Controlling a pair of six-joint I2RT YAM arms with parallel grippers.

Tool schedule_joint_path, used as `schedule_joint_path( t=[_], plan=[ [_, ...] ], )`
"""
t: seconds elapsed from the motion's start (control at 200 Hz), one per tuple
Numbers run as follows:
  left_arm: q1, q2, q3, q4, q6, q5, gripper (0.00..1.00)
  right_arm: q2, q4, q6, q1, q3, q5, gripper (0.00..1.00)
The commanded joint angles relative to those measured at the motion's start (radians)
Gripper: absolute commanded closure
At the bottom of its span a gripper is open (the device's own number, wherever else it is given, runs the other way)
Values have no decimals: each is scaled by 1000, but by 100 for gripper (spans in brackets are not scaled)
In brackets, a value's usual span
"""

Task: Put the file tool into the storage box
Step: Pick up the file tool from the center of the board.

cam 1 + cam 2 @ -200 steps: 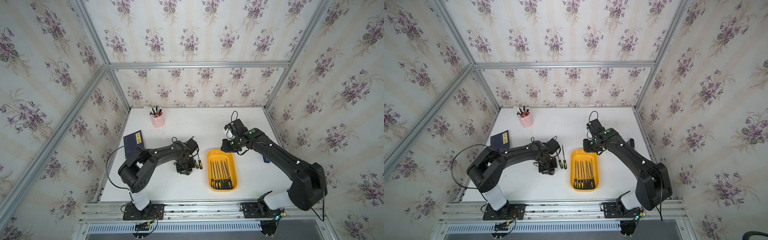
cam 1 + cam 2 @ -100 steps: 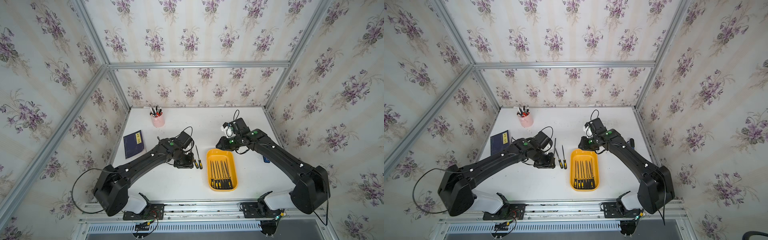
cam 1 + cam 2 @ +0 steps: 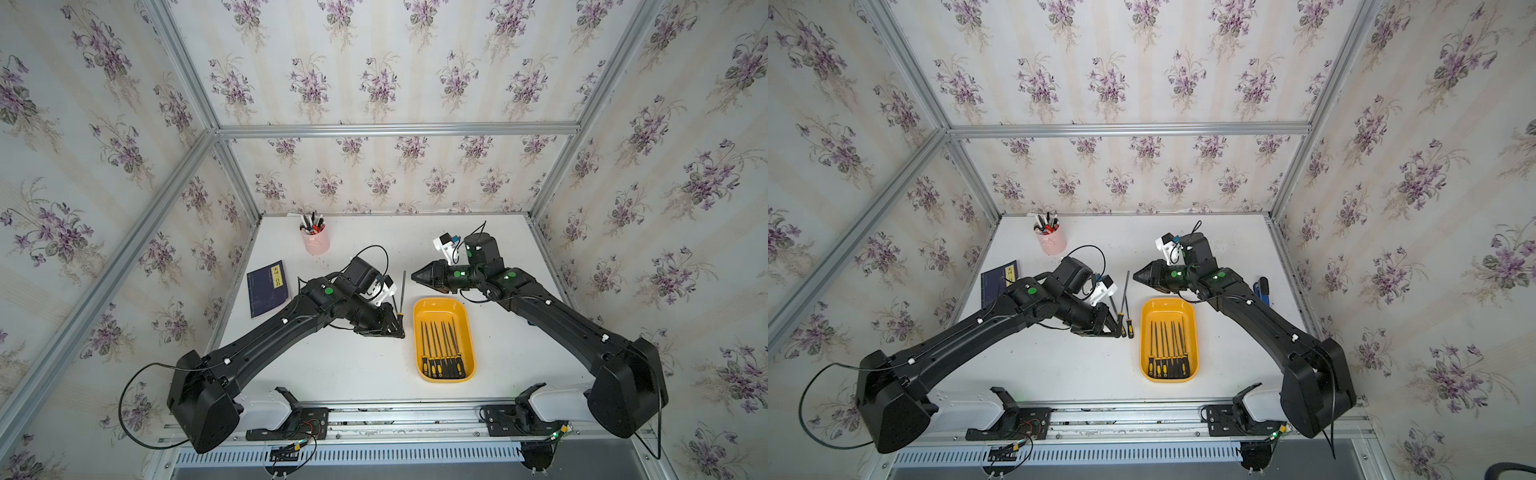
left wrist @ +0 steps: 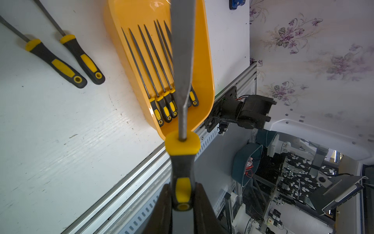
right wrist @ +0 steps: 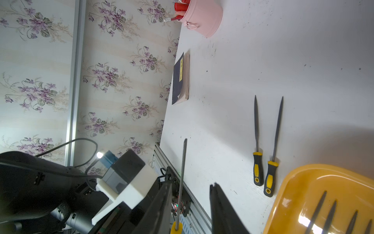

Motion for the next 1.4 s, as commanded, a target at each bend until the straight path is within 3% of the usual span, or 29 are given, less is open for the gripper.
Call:
schedule_joint_path(
  t=[0.0,0.4,0.664,0.769,0.854,0.939,1.124,1.394],
  plan=[
    [-2,11,8,32,19,33,96,7,63,31,6,5,-5,63],
    [-17,29,7,58,5,35,96,105,0,-11,21,77,34,66],
    [-17,36,3,62,0,32,96,141,-69,-44,61,128,61,99],
    [-17,43,8,67,-3,32,94,137,-102,-55,62,138,83,100],
    [-15,47,12,59,-7,19,80,138,-177,-83,61,165,126,100],
    [-8,47,19,42,-8,3,38,144,-301,-134,61,204,209,100],
    [32,21,3,20,-14,-15,3,134,-553,-251,42,249,389,100],
    [75,19,-14,-3,9,-20,0,154,-656,-341,-10,192,476,100]
  ],
)
